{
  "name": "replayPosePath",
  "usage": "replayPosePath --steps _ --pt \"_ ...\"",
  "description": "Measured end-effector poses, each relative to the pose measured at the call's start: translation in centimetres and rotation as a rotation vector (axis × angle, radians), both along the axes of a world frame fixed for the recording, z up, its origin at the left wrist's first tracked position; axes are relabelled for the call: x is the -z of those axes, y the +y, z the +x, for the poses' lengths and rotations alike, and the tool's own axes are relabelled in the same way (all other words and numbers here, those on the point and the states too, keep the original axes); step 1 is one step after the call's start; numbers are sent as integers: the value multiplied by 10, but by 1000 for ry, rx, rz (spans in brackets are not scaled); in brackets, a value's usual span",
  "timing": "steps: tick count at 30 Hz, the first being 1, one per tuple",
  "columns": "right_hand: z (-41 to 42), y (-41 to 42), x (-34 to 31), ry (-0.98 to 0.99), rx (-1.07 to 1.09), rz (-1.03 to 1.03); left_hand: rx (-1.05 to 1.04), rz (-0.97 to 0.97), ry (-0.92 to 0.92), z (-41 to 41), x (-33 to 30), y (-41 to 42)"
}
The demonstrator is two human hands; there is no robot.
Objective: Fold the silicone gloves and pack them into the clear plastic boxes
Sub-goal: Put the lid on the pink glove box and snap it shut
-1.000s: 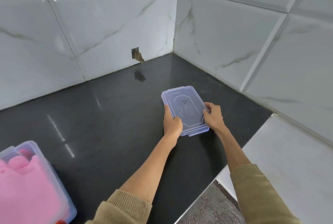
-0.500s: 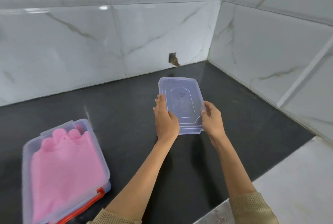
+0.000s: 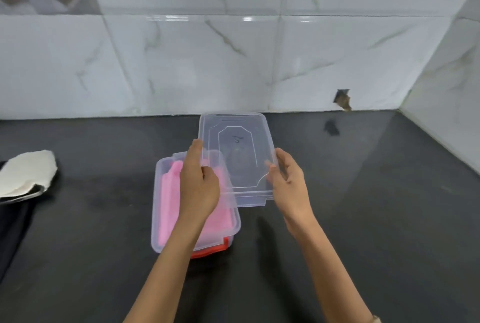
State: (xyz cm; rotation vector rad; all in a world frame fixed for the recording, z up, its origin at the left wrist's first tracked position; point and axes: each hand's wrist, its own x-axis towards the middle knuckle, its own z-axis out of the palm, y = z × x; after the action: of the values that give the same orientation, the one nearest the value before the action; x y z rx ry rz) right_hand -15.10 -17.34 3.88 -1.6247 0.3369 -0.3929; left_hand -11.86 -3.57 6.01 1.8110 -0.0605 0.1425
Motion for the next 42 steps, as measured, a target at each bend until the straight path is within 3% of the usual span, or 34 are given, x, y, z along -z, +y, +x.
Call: replayPosePath --steps 9,42 --pt "2 60 11 62 -186 17 -147 67 47 -18 12 71" --pt "-14 68 29 122 -139 41 -134 31 193 -31 39 80"
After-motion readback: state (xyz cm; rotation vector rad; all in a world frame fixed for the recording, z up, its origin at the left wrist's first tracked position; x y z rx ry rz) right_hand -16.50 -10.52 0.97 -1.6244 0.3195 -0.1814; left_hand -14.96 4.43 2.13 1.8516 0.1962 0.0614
